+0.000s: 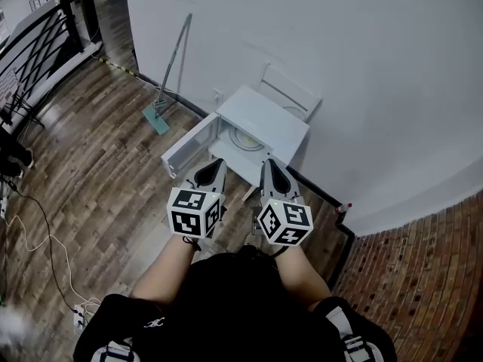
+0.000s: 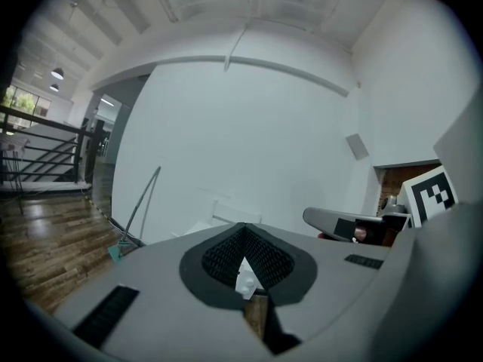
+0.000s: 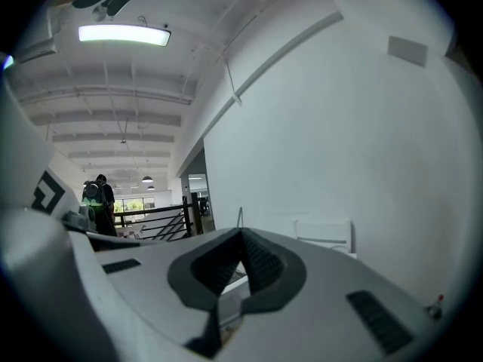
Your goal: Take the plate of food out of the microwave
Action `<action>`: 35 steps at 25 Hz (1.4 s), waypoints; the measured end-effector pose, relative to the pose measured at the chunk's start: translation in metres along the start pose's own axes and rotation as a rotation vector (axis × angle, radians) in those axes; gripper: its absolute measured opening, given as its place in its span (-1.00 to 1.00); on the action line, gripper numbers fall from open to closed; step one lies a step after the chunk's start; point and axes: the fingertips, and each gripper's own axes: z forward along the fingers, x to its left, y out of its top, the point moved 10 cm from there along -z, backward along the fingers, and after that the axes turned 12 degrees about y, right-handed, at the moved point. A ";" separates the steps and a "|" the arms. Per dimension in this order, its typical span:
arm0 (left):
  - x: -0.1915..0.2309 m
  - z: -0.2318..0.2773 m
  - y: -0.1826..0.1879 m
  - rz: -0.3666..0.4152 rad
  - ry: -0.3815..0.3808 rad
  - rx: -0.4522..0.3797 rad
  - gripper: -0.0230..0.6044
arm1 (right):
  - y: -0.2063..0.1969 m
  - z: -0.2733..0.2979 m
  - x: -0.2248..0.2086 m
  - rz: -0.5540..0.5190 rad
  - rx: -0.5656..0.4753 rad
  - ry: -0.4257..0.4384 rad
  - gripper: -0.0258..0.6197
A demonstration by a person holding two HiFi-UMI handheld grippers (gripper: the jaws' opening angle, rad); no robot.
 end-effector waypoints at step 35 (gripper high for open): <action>-0.030 0.272 -0.013 -0.150 0.477 0.099 -0.93 | -0.014 0.235 -0.251 -0.083 0.184 0.454 -0.88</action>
